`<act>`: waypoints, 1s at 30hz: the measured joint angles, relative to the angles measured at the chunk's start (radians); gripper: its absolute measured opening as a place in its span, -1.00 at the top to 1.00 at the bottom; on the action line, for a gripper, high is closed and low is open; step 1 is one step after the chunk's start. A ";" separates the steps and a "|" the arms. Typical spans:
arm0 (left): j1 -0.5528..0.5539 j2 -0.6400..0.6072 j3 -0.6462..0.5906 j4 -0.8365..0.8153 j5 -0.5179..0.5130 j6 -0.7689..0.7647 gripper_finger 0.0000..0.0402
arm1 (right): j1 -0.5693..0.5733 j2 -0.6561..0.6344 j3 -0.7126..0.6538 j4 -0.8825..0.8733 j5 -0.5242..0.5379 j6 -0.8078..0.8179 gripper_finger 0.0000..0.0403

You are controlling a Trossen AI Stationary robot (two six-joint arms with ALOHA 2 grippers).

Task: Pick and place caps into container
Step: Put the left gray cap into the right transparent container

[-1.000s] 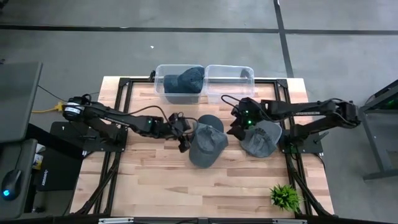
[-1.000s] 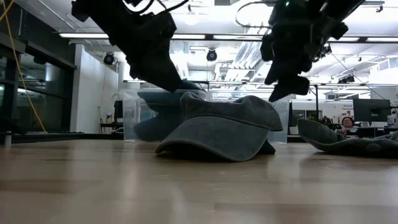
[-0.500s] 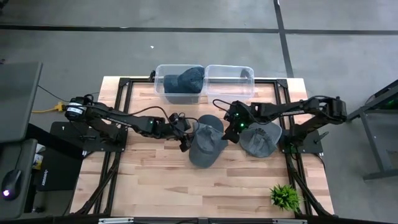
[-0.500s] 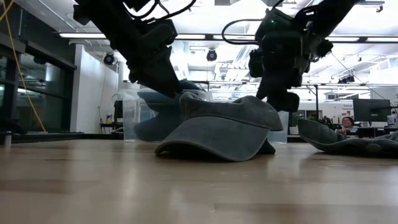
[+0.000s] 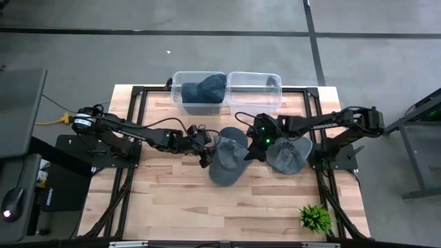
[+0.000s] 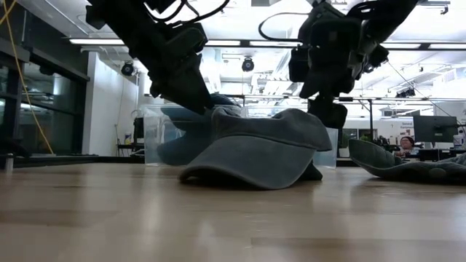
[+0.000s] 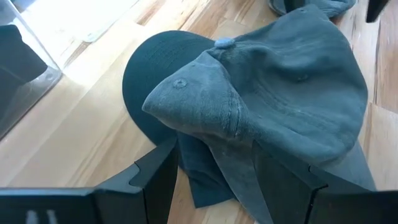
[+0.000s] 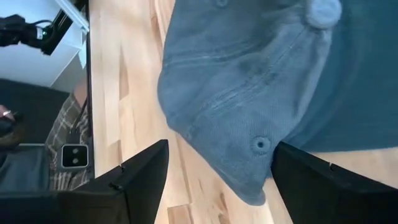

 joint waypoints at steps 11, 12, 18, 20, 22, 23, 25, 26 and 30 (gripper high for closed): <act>0.000 0.000 0.000 0.027 0.001 0.000 0.00 | 0.033 0.000 0.000 0.002 0.012 0.000 0.05; 0.000 0.000 0.000 0.027 0.001 0.000 0.00 | 0.033 0.000 0.000 0.002 0.012 0.000 0.11; 0.000 0.000 0.000 0.027 0.001 0.002 0.00 | 0.032 0.000 0.000 0.002 0.006 0.000 0.49; 0.000 0.000 0.000 0.027 0.001 0.003 0.00 | 0.032 0.000 0.000 0.002 -0.006 0.000 0.62; 0.000 0.000 0.000 0.027 0.002 0.004 0.00 | 0.032 0.000 0.000 0.002 -0.018 0.000 0.75; 0.000 0.000 0.000 0.027 0.002 0.004 0.00 | 0.032 0.000 0.000 0.002 -0.019 0.000 0.82; 0.000 0.000 0.000 0.027 0.002 0.005 0.00 | 0.032 0.000 0.000 0.003 -0.020 -0.004 0.94; 0.000 0.000 0.000 0.027 0.002 0.009 0.00 | 0.032 0.000 0.000 0.003 -0.021 -0.008 0.97; 0.000 0.000 0.000 0.027 0.002 0.011 0.00 | 0.035 0.000 0.000 0.013 -0.024 -0.009 0.98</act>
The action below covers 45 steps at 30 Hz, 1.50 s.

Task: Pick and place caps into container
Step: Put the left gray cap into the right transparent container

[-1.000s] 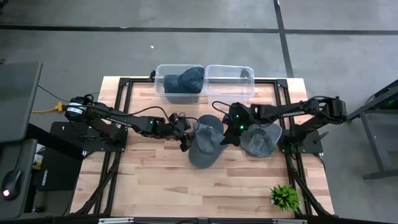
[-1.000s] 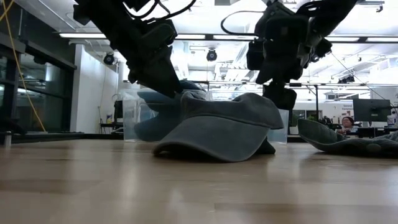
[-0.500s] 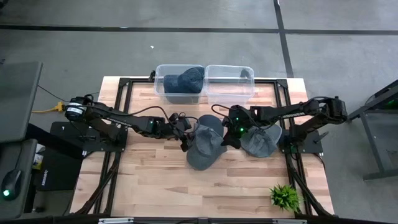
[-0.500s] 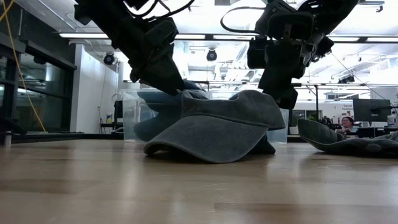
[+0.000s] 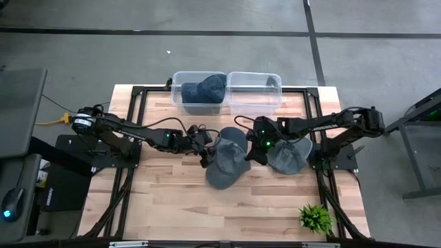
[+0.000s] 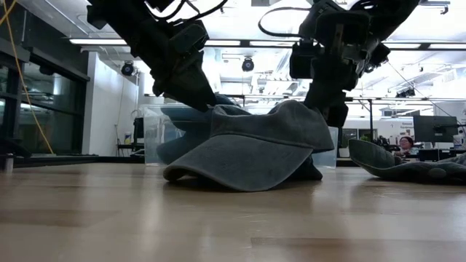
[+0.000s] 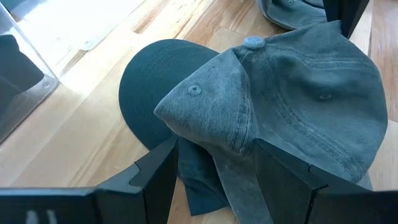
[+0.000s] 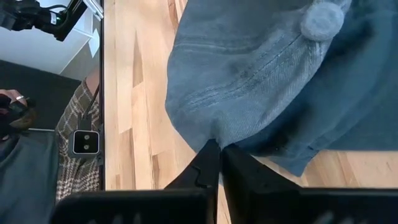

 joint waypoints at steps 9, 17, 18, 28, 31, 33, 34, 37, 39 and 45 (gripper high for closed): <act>0.002 0.000 0.000 -0.001 0.000 0.008 0.00 | 0.035 -0.018 0.001 0.015 0.019 -0.013 0.99; 0.002 0.000 0.000 0.000 0.000 0.007 0.00 | 0.042 -0.117 0.002 0.001 0.057 -0.014 1.00; 0.002 0.000 0.000 0.001 0.000 0.007 0.00 | 0.041 -0.135 0.002 -0.009 0.069 -0.014 1.00; 0.002 0.000 0.017 0.025 -0.001 0.009 0.00 | 0.041 -0.298 0.002 -0.097 0.141 -0.040 1.00; 0.002 0.000 0.038 0.025 -0.002 0.026 0.00 | 0.041 -0.334 0.002 -0.110 0.148 -0.041 1.00; 0.002 0.000 0.053 0.025 -0.005 0.034 0.00 | 0.041 -0.358 0.002 -0.107 0.149 -0.048 1.00; 0.002 0.000 0.059 0.025 -0.013 0.034 0.00 | 0.041 -0.368 0.002 -0.105 0.150 -0.053 1.00; 0.002 0.000 0.072 0.024 -0.026 0.035 0.00 | 0.041 -0.396 0.002 -0.087 0.151 -0.065 1.00; 0.002 -0.001 0.073 0.025 -0.027 0.035 0.00 | 0.041 -0.411 0.002 -0.070 0.150 -0.066 1.00; 0.002 -0.001 0.073 0.027 -0.029 0.033 0.00 | 0.041 -0.449 0.002 -0.011 0.150 -0.093 1.00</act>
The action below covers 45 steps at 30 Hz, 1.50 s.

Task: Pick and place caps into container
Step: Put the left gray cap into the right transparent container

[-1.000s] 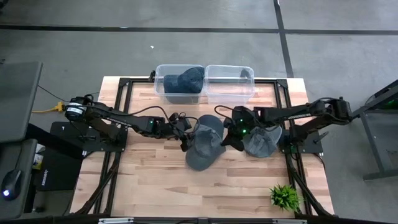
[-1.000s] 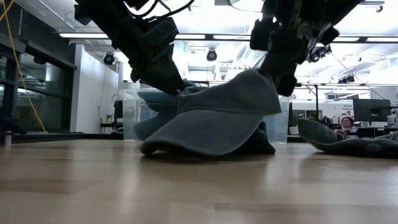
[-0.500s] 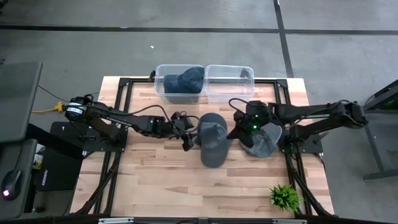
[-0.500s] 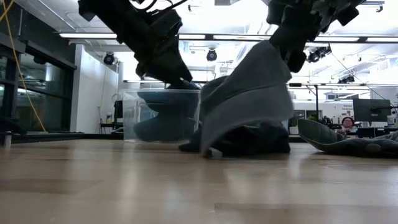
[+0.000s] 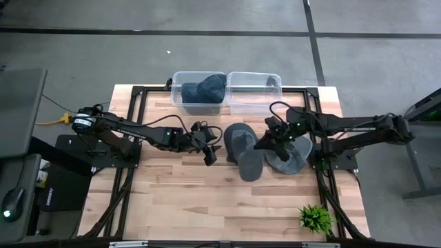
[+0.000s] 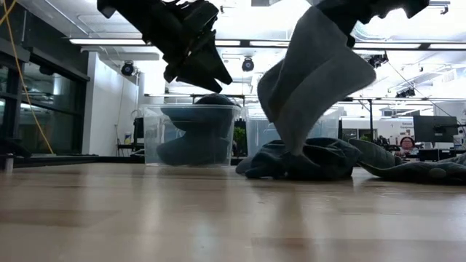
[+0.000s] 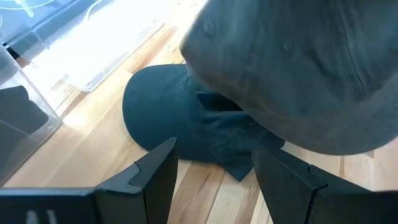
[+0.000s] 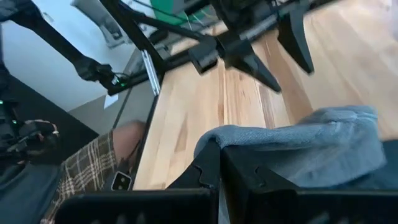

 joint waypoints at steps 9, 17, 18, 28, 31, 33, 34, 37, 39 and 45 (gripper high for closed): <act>0.000 0.000 0.000 0.059 0.016 -0.004 0.00 | 0.000 -0.039 0.053 -0.003 0.020 -0.080 1.00; 0.020 0.000 0.000 0.168 0.145 0.007 0.00 | 0.000 -0.035 0.292 -0.281 0.175 -0.262 1.00; 0.031 0.000 0.000 0.179 0.171 0.008 0.00 | 0.000 -0.035 0.324 -0.319 0.197 -0.279 1.00; 0.152 0.038 -0.001 0.491 0.487 -0.025 0.00 | 0.000 -0.034 0.533 -0.478 0.365 -0.424 1.00; 0.180 0.039 -0.001 0.625 0.565 -0.079 0.00 | 0.000 -0.030 0.566 -0.477 0.398 -0.477 1.00; 0.195 0.055 0.002 0.709 0.577 -0.119 0.00 | 0.000 -0.025 0.579 -0.469 0.410 -0.509 1.00; 0.202 0.066 0.002 0.737 0.578 -0.142 0.00 | 0.000 -0.023 0.585 -0.462 0.416 -0.526 1.00; 0.219 0.092 -0.003 0.837 0.579 -0.231 0.00 | 0.000 -0.014 0.591 -0.438 0.449 -0.578 1.00; 0.232 0.102 0.009 0.911 0.588 -0.279 0.00 | -0.001 -0.007 0.591 -0.410 0.472 -0.614 1.00; 0.257 0.117 0.006 0.966 0.582 -0.387 0.00 | -0.001 0.005 0.591 -0.299 0.560 -0.747 1.00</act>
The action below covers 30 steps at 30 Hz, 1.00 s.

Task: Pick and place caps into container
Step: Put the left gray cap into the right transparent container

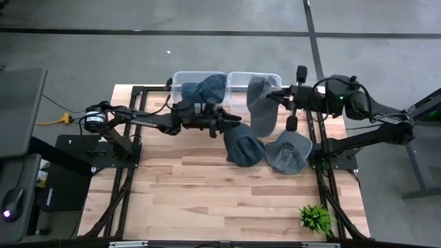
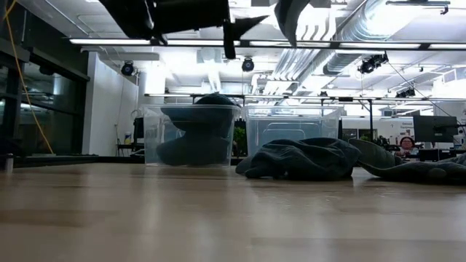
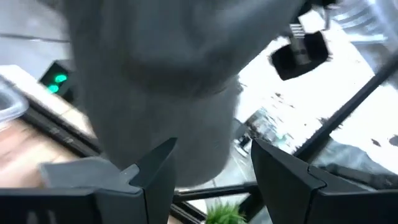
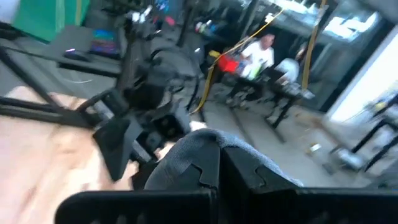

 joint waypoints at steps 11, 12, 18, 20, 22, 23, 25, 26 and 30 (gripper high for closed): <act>0.000 0.003 -0.001 0.035 -0.111 -0.075 0.00 | -0.041 0.008 0.000 0.168 0.027 -0.100 1.00; 0.000 0.003 -0.001 0.043 -0.121 -0.082 0.00 | -0.048 0.008 0.000 0.184 0.020 -0.106 1.00; 0.000 0.003 -0.001 0.098 -0.181 -0.112 0.00 | -0.100 0.009 0.000 0.271 -0.039 -0.125 1.00; 0.000 0.003 -0.001 0.129 -0.193 -0.125 0.00 | -0.119 0.018 0.000 0.307 -0.075 -0.137 1.00; 0.000 0.002 0.005 0.141 -0.201 -0.143 0.00 | -0.136 0.029 0.000 0.328 -0.099 -0.151 1.00; 0.000 0.003 0.011 0.138 -0.200 -0.145 0.00 | -0.144 0.037 0.000 0.351 -0.110 -0.154 1.00; 0.000 0.003 0.026 0.135 -0.194 -0.145 0.00 | -0.160 0.050 0.000 0.370 -0.130 -0.160 1.00; 0.000 0.003 0.036 0.137 -0.192 -0.145 0.00 | -0.168 0.057 0.000 0.385 -0.136 -0.165 1.00; 0.000 0.003 0.071 0.135 -0.166 -0.145 0.00 | -0.194 0.087 0.000 0.444 -0.175 -0.183 1.00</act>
